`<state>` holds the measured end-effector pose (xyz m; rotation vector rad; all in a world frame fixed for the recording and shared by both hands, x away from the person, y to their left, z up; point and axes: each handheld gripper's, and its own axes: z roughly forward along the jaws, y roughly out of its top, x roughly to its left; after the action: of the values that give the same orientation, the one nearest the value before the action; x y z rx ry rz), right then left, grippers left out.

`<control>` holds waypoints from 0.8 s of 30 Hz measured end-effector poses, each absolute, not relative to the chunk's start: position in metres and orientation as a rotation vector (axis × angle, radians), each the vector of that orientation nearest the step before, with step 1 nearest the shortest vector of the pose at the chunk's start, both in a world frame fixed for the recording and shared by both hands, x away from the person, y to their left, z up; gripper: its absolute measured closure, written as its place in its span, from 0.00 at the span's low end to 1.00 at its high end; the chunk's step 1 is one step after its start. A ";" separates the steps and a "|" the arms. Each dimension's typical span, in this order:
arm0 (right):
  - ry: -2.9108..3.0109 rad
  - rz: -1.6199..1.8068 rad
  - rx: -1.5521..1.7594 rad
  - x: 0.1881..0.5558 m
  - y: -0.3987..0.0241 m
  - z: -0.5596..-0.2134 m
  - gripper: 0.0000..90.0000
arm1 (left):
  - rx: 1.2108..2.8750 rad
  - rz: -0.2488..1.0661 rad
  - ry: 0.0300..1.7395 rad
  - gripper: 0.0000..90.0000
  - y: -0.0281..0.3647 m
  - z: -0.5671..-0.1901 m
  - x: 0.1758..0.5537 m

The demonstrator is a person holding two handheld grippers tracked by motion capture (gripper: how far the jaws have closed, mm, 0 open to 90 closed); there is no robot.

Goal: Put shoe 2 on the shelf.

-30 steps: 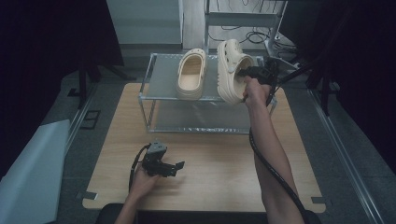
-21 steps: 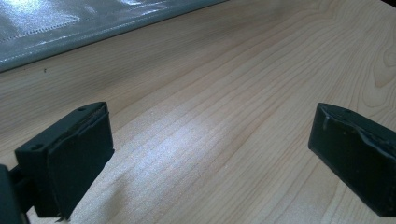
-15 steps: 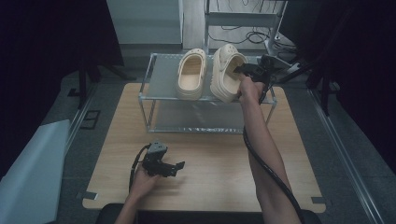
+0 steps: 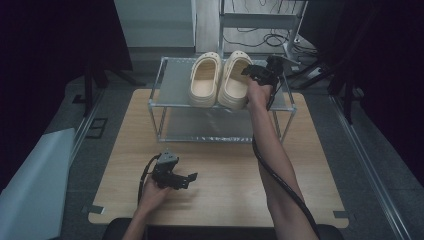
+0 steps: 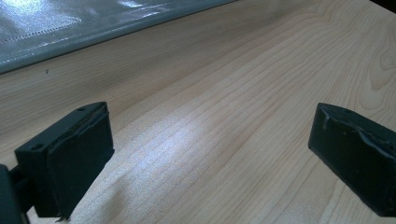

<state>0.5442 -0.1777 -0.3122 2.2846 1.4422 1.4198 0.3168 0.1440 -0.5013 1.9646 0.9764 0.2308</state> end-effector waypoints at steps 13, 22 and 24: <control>1.606 1.322 2.131 0.549 -0.165 -0.310 0.38 | 1.964 0.229 0.978 0.00 0.144 -0.501 0.317; 1.671 1.284 2.048 0.554 -0.160 -0.309 0.39 | 1.961 0.225 0.974 0.00 0.144 -0.501 0.318; 1.682 1.288 2.038 0.556 -0.160 -0.309 0.39 | 1.964 0.227 0.973 0.00 0.144 -0.501 0.318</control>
<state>0.5559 -0.1596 -0.3094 2.0376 1.6820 1.2878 0.3177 0.1441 -0.5007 1.9637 0.9732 0.2268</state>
